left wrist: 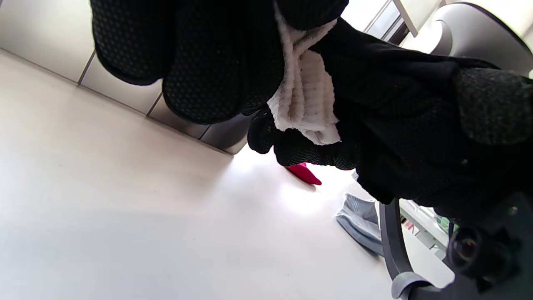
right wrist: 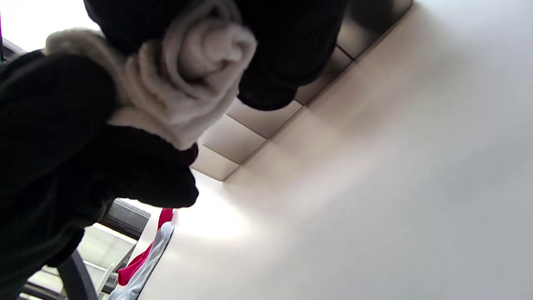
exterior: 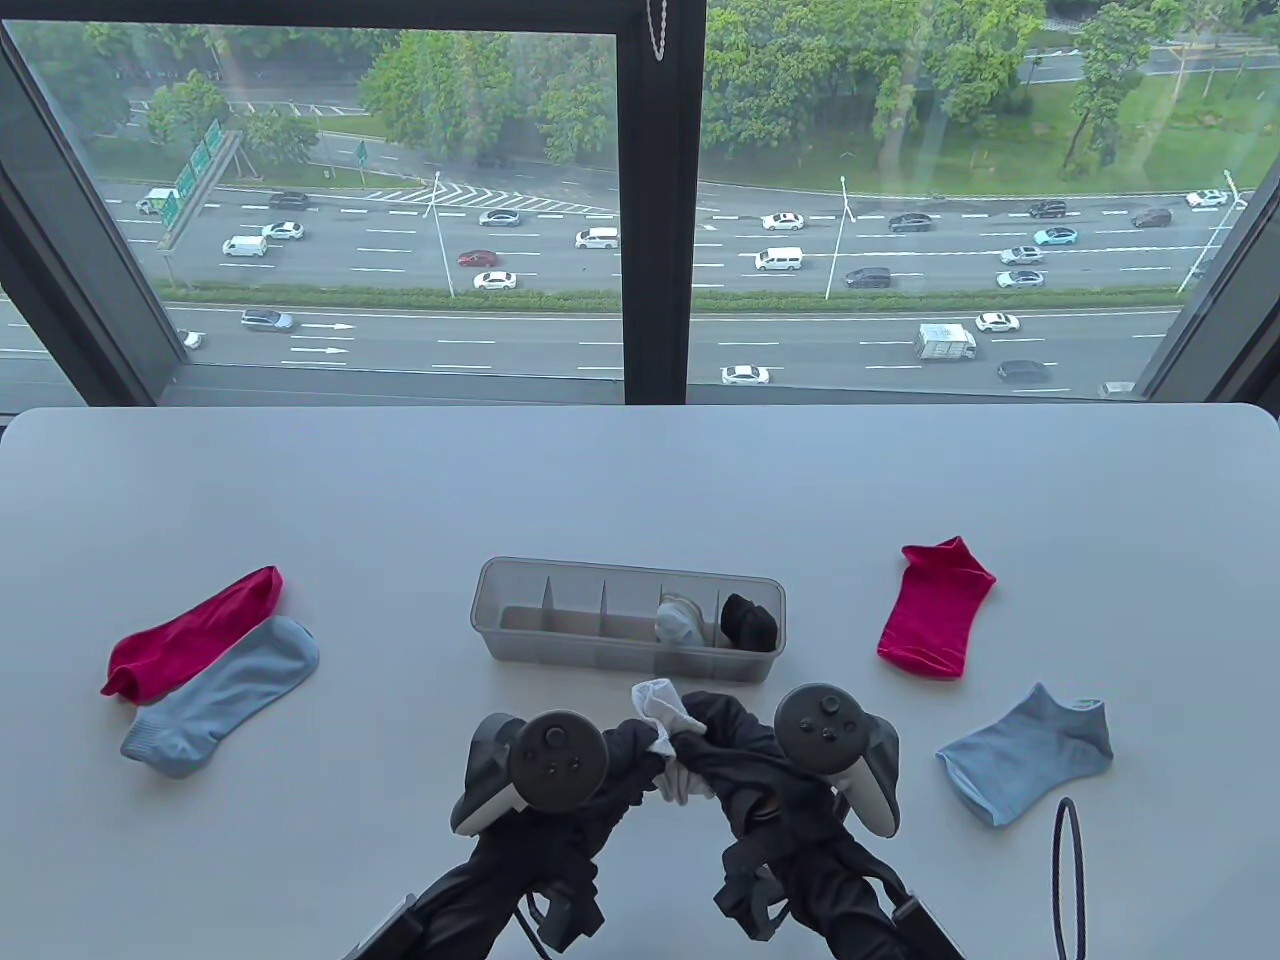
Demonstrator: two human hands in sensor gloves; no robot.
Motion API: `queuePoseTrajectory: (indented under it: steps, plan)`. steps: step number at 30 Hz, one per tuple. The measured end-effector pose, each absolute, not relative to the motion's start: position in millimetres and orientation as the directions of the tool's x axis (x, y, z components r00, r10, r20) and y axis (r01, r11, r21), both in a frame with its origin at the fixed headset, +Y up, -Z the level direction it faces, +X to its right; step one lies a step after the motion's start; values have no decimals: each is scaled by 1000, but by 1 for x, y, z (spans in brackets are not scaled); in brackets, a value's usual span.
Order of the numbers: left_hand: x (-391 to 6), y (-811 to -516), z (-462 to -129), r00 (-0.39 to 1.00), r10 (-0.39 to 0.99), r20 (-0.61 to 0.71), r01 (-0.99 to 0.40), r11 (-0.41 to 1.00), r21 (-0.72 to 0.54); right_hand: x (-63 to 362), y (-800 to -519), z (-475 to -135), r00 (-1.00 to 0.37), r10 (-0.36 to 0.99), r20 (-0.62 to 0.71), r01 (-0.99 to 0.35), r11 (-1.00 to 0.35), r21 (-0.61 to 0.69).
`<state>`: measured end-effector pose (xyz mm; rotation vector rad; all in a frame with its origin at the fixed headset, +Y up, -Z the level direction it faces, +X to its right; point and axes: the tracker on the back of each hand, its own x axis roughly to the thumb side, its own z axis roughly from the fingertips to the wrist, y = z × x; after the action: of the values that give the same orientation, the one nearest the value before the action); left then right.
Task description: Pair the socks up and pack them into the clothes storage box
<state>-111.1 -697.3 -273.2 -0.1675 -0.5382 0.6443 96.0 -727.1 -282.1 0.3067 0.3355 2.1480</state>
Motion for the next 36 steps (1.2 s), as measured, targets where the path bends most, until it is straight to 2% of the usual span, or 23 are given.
queuePoseTrajectory:
  steps: [3,5,8,11,14,16,18,20,24,26,28,31,34,36]
  plan:
    - [-121,-703,-280,632,691,350,-578,721,-382,84,-731,-280,-457,887,67,-742,-422,521]
    - [-123,-708,-282,594,731,335,-597,680,-426,78,-734,-278,-527,843,103,-690,-496,527]
    - [-119,-711,-283,560,761,327,-585,643,-494,77,-736,-279,-659,737,146,-624,-645,440]
    - [-119,-711,-284,579,744,334,-580,663,-472,82,-738,-282,-597,797,91,-683,-564,465]
    - [-119,-711,-284,630,705,326,-564,703,-433,87,-737,-283,-604,792,88,-696,-578,426]
    - [-121,-711,-286,687,652,322,-541,754,-373,89,-735,-285,-609,790,74,-710,-585,393]
    - [-130,-713,-292,726,624,288,-581,782,-227,91,-732,-286,-567,821,59,-737,-538,410]
    - [-138,-718,-300,718,654,239,-620,757,-209,89,-728,-285,-526,847,75,-747,-502,436]
    - [-144,-723,-307,715,669,203,-640,743,-195,78,-719,-281,-628,757,182,-641,-636,430]
    - [-145,-723,-308,719,666,200,-635,746,-200,76,-721,-279,-629,754,192,-625,-636,452]
    - [-144,-723,-309,733,644,219,-611,765,-204,71,-721,-278,-638,744,199,-605,-644,468]
    - [-141,-723,-306,763,584,279,-549,812,-199,63,-723,-275,-712,654,256,-495,-726,478]
    - [-130,-713,-298,771,526,359,-506,848,-156,57,-729,-275,-742,619,259,-429,-734,527]
    - [-120,-706,-291,731,519,443,-499,849,-170,53,-733,-275,-768,596,236,-410,-740,534]
